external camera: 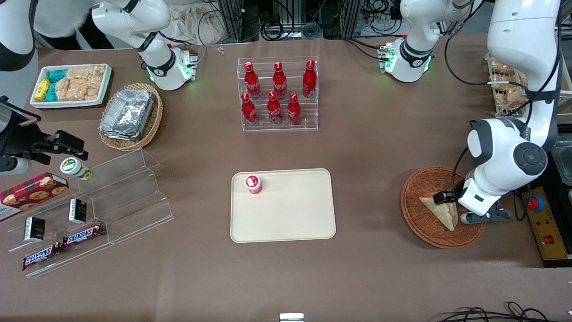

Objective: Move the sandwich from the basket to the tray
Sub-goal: 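Lower the left gripper and close it on the sandwich's edge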

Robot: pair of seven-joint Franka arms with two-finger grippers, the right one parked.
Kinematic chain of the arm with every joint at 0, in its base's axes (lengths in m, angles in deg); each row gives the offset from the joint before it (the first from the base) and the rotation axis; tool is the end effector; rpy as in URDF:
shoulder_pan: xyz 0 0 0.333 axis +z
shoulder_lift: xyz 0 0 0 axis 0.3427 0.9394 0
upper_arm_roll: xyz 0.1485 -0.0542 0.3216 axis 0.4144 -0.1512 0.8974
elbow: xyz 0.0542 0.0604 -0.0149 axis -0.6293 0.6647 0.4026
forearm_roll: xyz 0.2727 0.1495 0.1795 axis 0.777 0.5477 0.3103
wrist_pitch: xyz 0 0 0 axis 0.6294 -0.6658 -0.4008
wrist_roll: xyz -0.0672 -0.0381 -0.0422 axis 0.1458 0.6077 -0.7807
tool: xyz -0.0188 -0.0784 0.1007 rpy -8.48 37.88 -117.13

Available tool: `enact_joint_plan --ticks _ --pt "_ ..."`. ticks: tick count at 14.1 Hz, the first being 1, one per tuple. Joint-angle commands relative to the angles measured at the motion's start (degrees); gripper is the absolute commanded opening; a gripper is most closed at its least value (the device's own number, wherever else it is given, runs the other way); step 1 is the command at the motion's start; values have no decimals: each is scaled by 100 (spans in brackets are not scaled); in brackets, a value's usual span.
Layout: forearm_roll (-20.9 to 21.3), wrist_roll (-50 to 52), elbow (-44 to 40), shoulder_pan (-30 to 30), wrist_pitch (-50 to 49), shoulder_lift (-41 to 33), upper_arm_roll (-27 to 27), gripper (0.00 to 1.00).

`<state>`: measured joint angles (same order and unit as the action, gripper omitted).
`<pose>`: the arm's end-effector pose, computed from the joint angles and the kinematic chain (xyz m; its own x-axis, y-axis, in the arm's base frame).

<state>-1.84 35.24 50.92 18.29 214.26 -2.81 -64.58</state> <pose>0.6238 -0.0069 0.3263 0.9916 0.1201 0.0488 0.1192 -0.9926 0.0213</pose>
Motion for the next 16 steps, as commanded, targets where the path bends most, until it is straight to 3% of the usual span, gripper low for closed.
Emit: enact_joint_plan --ticks 1,4,5,8,12,16 --pt "-6 384 21 -27 240 150 12 98" --pt "-6 587 29 -18 249 185 20 90" --pt "-6 614 29 -18 240 177 21 81" --pt "3 1236 -23 -44 223 142 12 42" --pt "21 1694 -85 -97 39 -16 -6 5" --pt "38 1983 -391 -106 -785 -411 -41 1"
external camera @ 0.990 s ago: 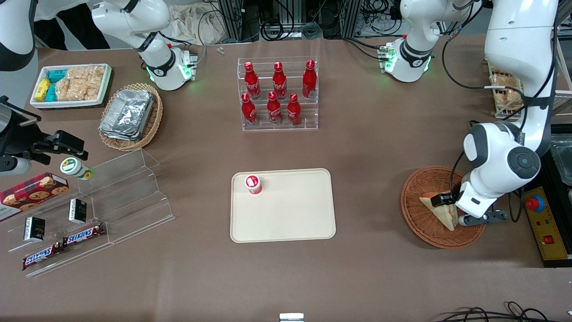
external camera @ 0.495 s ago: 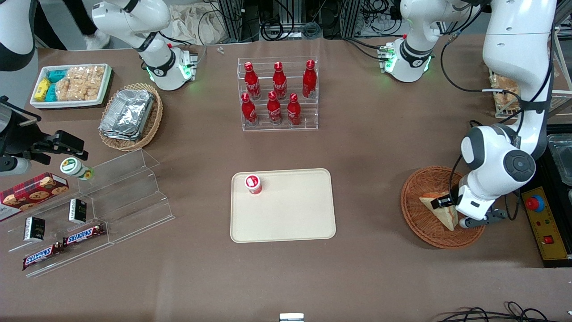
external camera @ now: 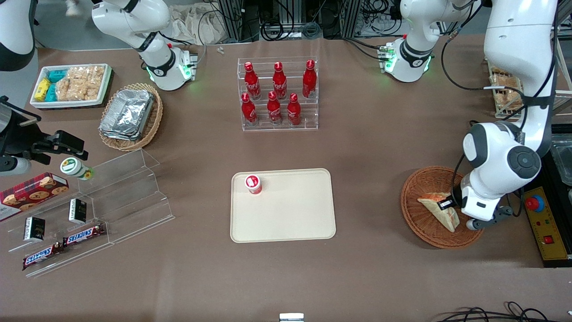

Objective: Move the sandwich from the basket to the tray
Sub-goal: 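Lift the sandwich out of the basket with the left gripper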

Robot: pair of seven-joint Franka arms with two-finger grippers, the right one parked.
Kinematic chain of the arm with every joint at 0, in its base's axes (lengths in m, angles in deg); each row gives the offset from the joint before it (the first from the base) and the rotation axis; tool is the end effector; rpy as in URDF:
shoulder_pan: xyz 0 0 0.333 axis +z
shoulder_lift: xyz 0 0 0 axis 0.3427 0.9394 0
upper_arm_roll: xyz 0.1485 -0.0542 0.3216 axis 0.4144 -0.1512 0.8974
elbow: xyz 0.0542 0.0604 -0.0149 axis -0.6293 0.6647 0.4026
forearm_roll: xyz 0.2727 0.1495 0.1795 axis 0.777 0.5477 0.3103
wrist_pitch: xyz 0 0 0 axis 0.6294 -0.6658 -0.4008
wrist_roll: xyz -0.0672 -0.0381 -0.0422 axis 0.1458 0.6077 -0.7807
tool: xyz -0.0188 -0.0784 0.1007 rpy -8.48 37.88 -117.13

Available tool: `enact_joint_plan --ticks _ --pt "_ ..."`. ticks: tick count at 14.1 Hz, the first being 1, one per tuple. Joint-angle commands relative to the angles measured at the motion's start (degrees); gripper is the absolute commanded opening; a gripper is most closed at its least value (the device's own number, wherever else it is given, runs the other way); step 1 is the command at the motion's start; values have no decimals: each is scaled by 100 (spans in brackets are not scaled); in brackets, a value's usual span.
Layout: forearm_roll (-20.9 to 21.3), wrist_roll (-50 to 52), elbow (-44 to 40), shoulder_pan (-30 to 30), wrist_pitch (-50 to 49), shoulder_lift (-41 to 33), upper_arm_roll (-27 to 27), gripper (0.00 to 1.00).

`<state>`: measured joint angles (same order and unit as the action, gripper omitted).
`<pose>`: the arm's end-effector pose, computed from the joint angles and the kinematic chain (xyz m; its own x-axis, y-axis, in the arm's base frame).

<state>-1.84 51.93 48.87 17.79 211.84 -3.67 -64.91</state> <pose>0.6289 -0.0161 0.3464 0.9211 0.3865 0.0470 0.3848 -0.9221 0.0411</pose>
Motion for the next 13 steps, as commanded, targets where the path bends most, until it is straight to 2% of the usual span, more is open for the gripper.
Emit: enact_joint_plan --ticks 1,7,13 --pt "30 385 -431 -82 -894 -378 -8 0" --pt "-23 447 -2426 -450 -3505 -387 -17 0" --pt "12 773 -2455 -1593 -3552 -282 -17 0"
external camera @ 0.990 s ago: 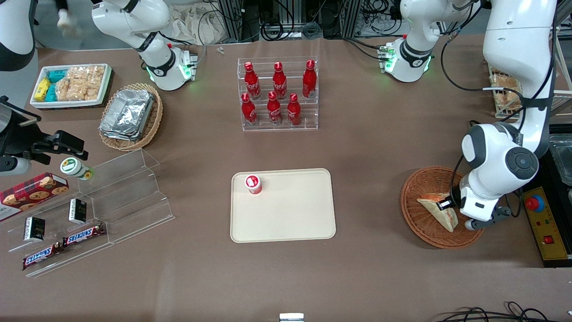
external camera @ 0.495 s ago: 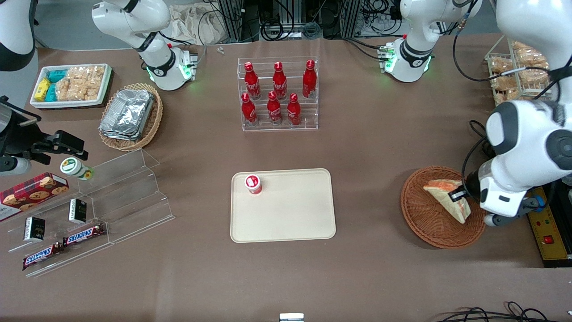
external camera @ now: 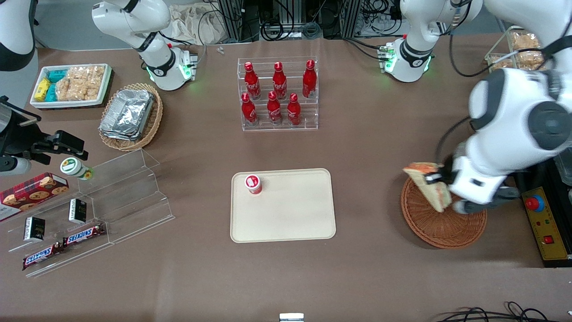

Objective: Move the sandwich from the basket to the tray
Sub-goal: 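Lift the sandwich out of the basket with the left gripper, then carry the sandwich over the cream tray beside the red can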

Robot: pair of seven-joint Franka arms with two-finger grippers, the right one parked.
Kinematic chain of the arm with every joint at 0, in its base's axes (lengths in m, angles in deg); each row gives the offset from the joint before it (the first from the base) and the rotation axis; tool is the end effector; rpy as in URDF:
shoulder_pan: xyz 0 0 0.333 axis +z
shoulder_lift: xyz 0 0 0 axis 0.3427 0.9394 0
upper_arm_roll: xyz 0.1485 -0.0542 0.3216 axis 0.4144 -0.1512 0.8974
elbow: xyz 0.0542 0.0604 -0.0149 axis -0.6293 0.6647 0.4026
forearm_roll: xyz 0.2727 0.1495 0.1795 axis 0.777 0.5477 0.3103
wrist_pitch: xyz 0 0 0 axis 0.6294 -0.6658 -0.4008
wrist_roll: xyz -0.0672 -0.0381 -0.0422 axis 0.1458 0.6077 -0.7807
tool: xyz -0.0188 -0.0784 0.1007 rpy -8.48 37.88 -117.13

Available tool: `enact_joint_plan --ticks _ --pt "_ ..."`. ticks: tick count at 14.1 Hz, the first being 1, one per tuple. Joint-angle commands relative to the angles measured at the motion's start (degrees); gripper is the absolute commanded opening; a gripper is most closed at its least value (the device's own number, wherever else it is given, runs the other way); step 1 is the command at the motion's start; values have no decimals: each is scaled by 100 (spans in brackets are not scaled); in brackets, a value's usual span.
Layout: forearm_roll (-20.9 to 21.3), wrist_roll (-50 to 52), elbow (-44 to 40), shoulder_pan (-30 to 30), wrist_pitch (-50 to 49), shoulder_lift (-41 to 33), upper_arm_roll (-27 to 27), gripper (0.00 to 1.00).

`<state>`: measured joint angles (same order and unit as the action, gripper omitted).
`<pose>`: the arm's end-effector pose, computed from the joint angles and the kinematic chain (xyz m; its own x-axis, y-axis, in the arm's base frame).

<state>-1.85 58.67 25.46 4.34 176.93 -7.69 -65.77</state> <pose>0.6053 -0.1732 0.5150 0.9661 0.2461 -0.0782 0.2463 -0.9692 -0.0063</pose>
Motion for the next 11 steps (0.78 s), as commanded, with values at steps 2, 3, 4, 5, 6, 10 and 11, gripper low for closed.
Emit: enact_joint_plan --ticks 2,3,4,5,6,10,11 --pt "240 203 -166 -896 -52 338 69 0" --pt "328 256 -166 -1117 -52 383 69 0" --pt "260 291 -192 -1250 9 418 69 0" --pt "224 266 -210 -1321 192 523 52 0" --pt "215 257 -245 -1391 359 585 -27 0" --pt "21 186 -263 -1593 1439 1102 -370 0" --pt "13 186 -263 -1716 1712 1269 -379 0"
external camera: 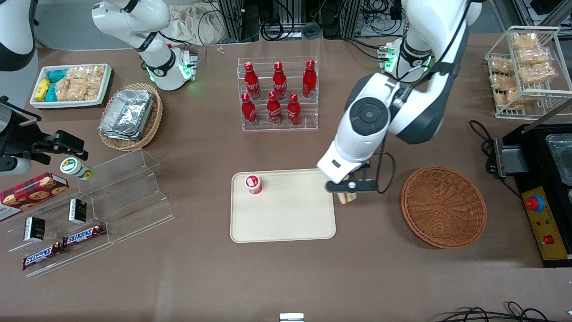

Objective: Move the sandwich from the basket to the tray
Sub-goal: 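Carry the sandwich over the cream tray beside the red can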

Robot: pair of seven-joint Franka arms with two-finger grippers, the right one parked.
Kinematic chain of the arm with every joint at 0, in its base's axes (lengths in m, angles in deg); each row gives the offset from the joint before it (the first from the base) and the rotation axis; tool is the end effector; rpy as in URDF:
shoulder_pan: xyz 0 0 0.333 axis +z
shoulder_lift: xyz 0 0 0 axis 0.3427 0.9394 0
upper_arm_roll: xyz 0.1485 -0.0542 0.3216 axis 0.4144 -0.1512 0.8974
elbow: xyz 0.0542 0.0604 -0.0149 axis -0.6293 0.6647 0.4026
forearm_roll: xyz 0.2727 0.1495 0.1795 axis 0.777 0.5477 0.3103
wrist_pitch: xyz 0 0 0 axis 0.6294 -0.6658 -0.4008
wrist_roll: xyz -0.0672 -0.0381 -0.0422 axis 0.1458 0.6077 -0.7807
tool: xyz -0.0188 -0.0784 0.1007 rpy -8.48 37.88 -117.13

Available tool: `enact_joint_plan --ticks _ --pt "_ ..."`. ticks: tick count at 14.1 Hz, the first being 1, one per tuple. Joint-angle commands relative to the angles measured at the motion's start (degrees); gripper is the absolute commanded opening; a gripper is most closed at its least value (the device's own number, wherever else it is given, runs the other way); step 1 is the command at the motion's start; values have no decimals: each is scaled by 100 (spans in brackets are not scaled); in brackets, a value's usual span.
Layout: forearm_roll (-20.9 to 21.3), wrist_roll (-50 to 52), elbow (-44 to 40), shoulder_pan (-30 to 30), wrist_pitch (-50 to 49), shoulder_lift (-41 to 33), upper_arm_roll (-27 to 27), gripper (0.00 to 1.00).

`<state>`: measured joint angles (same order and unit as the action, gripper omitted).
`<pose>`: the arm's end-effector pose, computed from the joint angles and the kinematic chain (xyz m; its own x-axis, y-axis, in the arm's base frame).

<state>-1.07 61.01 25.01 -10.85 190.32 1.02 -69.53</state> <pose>0.5662 -0.3824 0.4388 0.9994 -0.0324 -0.0095 -0.0319 -0.9982 0.0512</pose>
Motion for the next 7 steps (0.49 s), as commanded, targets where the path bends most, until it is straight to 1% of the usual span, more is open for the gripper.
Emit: enact_joint_plan --ticks 1,3,7 --pt "-74 -47 -219 -233 654 574 -12 0" --pt "-74 -30 -219 -382 1182 882 -47 0" --pt "-48 -65 -219 -383 1307 1279 -48 0"
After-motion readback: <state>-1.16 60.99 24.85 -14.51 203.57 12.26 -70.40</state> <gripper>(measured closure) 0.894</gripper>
